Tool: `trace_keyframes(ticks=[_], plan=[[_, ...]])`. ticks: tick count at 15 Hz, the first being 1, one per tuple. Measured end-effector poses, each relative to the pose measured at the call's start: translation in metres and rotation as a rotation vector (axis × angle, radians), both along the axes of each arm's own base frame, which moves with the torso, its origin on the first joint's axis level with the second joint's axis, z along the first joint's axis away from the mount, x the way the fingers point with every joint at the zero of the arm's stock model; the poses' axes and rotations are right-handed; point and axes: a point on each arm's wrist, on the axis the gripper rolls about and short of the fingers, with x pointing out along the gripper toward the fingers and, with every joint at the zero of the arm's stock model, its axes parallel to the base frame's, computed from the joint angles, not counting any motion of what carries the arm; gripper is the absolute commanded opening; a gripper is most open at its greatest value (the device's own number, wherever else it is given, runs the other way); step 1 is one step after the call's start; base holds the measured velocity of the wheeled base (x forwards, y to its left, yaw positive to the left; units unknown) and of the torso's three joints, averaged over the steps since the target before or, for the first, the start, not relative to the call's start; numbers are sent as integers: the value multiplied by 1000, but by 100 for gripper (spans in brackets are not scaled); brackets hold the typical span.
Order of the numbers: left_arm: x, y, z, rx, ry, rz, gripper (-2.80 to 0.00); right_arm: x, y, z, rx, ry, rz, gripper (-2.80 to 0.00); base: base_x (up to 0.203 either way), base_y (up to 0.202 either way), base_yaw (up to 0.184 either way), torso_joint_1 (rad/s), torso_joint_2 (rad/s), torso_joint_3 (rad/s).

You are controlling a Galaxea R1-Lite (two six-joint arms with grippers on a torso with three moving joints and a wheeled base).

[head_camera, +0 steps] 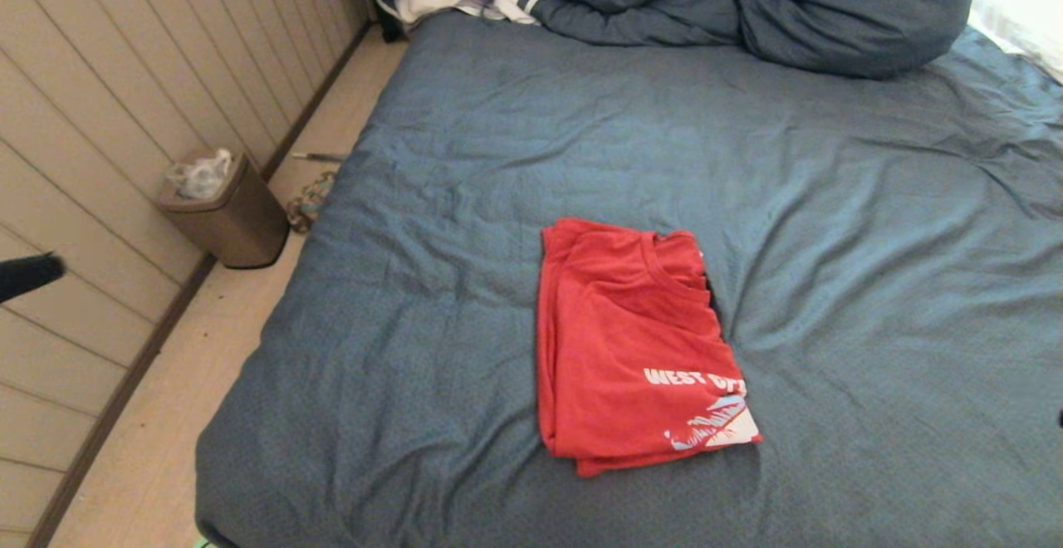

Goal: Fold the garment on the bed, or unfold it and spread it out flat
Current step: Unford the red T-shirt

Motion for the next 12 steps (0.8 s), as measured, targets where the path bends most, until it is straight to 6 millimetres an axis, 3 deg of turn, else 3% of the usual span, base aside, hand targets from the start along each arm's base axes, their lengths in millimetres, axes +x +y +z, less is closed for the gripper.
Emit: trace_keyframes(ticks=[2,5,9,12], plan=[[-50,13,-19,53,15,112,-280,-35,-6,-16,-42,-43,-35,-280,0,0,0,0,0,0],[-93,22,-52,132,53,299,-280,-67,-13,-57,-92,-72,-51,-280,0,0,0,0,0,0],[-110,14,-82,200,57,389,-280,-68,-16,-106,-155,-18,-140,-280,0,0,0,0,0,0],[-104,11,-113,204,107,361,-280,-58,-17,-125,-148,-47,-215,-280,0,0,0,0,0,0]])
